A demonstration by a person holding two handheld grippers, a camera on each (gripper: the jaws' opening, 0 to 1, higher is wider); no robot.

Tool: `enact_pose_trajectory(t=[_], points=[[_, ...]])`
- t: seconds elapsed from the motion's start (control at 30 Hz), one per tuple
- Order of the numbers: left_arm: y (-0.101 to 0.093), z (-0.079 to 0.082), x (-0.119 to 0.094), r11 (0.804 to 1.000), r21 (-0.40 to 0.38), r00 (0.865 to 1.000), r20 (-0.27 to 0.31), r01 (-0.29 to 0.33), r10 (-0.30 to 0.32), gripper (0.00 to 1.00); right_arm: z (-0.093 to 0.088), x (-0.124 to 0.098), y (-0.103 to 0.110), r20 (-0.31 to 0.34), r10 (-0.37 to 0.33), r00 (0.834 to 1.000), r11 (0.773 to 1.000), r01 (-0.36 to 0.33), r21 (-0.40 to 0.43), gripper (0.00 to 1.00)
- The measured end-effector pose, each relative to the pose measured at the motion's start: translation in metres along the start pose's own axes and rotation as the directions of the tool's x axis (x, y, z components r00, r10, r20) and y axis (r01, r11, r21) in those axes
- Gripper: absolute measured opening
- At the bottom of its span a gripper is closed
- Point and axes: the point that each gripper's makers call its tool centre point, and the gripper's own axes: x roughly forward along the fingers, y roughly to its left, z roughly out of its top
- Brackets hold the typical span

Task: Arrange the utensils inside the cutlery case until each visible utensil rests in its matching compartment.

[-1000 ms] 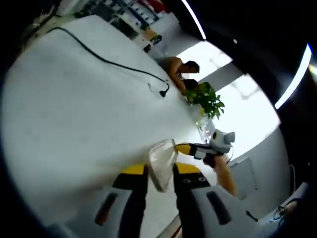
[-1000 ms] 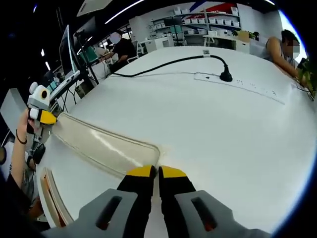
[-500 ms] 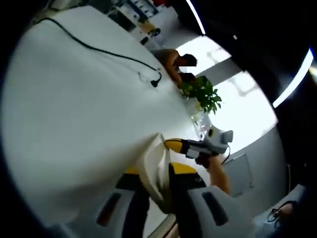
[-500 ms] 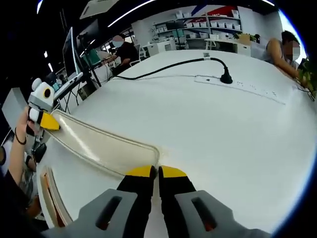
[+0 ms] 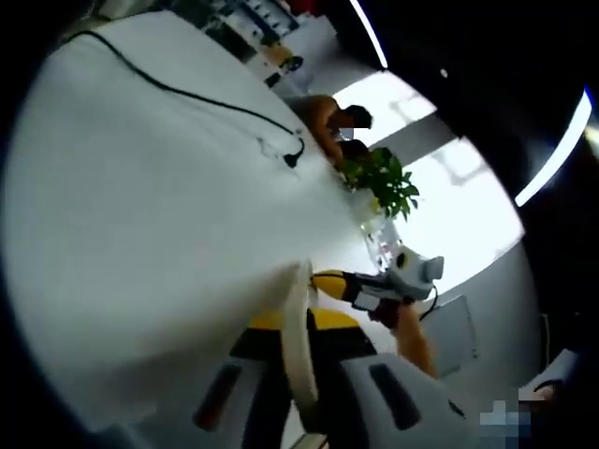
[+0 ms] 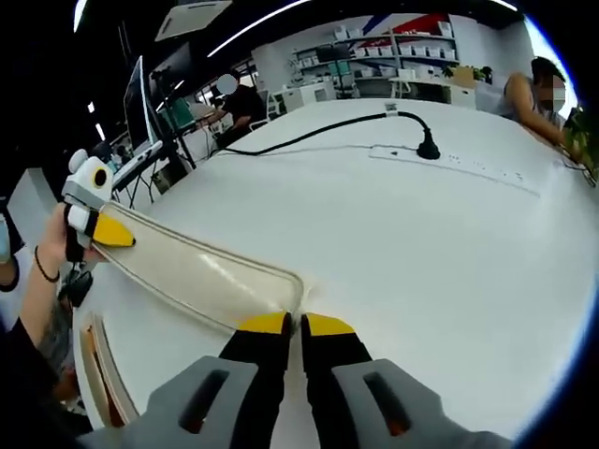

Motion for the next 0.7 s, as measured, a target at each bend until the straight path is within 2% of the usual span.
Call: enact_pose_trajectory(t=[0.13, 0.2, 0.27, 0.4, 0.47, 0.57, 0.63, 0.7], points=[[-0.002, 0.0, 0.0, 0.999, 0.036, 1.0, 0.008, 0.026, -0.026, 0.01, 0.001, -0.002, 0.001, 0.018, 0.017, 1.0, 0.995, -0.015, -0.098, 0.04], [-0.003, -0.002, 0.001, 0.998, 0.052, 0.999, 0.005, 0.034, -0.034, 0.01, 0.003, -0.003, -0.001, 0.027, -0.001, 1.0, 0.976, 0.007, -0.218, 0.05], [-0.003, -0.002, 0.003, 0.996, 0.074, 0.999, 0.01, 0.047, -0.048, 0.01, 0.002, -0.006, 0.0, 0.033, -0.027, 0.999, 0.96, 0.035, -0.279, 0.06], [-0.006, 0.001, 0.004, 0.991, 0.121, 0.998, 0.025, 0.055, -0.058, 0.01, 0.003, -0.006, 0.0, 0.019, -0.004, 1.0, 0.965, 0.008, -0.263, 0.18], [-0.009, 0.002, 0.003, 0.975, 0.213, 0.997, 0.022, 0.063, -0.069, 0.01, 0.004, -0.011, 0.002, 0.029, 0.01, 1.0, 0.963, -0.001, -0.27, 0.18], [-0.018, 0.002, 0.001, 0.957, 0.274, 0.994, 0.027, 0.098, -0.11, 0.01, 0.016, -0.022, -0.006, 0.07, 0.014, 0.997, 0.97, 0.003, -0.244, 0.18], [-0.024, 0.001, -0.003, 0.936, 0.332, 0.99, 0.037, 0.118, -0.138, 0.01, 0.021, -0.031, -0.01, 0.088, 0.016, 0.996, 0.968, 0.007, -0.251, 0.19], [-0.027, -0.001, -0.006, 0.909, 0.401, 0.99, 0.037, 0.112, -0.138, 0.01, 0.031, -0.04, -0.012, 0.126, 0.013, 0.992, 0.955, 0.026, -0.297, 0.2]])
